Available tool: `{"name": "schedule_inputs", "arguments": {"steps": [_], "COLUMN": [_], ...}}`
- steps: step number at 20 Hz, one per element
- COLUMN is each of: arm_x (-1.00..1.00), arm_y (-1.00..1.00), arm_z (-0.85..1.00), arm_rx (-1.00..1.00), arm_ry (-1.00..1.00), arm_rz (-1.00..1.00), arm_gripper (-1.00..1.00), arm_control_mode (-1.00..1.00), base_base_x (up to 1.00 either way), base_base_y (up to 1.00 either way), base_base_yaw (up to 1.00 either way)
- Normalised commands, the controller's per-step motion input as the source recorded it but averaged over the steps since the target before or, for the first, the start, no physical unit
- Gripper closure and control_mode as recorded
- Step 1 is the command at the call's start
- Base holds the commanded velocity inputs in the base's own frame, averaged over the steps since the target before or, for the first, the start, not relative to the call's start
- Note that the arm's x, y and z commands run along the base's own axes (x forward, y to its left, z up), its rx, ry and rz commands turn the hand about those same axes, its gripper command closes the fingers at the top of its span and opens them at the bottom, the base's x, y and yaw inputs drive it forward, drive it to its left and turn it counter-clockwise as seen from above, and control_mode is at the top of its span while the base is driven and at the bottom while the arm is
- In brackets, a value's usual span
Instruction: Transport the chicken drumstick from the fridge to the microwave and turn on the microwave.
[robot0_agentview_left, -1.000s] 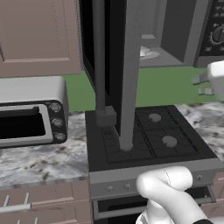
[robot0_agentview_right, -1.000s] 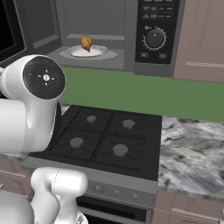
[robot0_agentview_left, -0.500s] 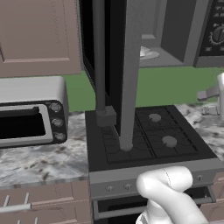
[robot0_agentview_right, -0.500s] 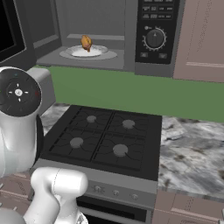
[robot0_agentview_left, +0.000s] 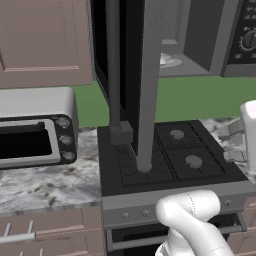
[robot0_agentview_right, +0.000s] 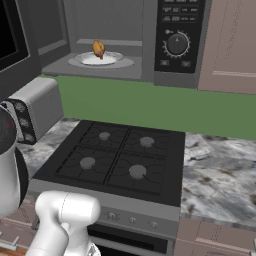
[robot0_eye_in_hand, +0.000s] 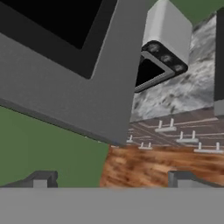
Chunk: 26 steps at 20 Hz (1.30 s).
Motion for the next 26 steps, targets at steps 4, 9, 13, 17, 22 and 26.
{"name": "schedule_inputs", "arguments": {"steps": [4, 9, 13, 17, 22, 26], "arm_x": [-0.23, -0.22, -0.27, -0.15, -0.12, -0.02], "arm_y": [0.38, 0.35, 0.32, 0.35, 0.41, 0.46], "arm_z": [-0.23, -0.10, 0.00, 0.00, 0.00, 0.00], "arm_rx": [0.06, 0.09, 0.10, 0.08, 0.03, 0.00], "arm_ry": [0.20, 0.20, 0.14, 0.12, 0.03, 0.00], "arm_rz": [-0.03, -0.01, 0.00, 0.00, 0.00, -0.02], "arm_gripper": [-1.00, -1.00, -1.00, -1.00, -1.00, -1.00], "arm_control_mode": [-1.00, -1.00, -1.00, -1.00, -1.00, -1.00], "base_base_x": [0.00, 0.00, 0.00, 0.00, 0.00, 0.00], "base_base_y": [0.00, 0.00, 0.00, 0.00, 0.00, 0.00], "base_base_yaw": [0.00, 0.00, 0.00, 0.00, 0.00, 0.00]}}
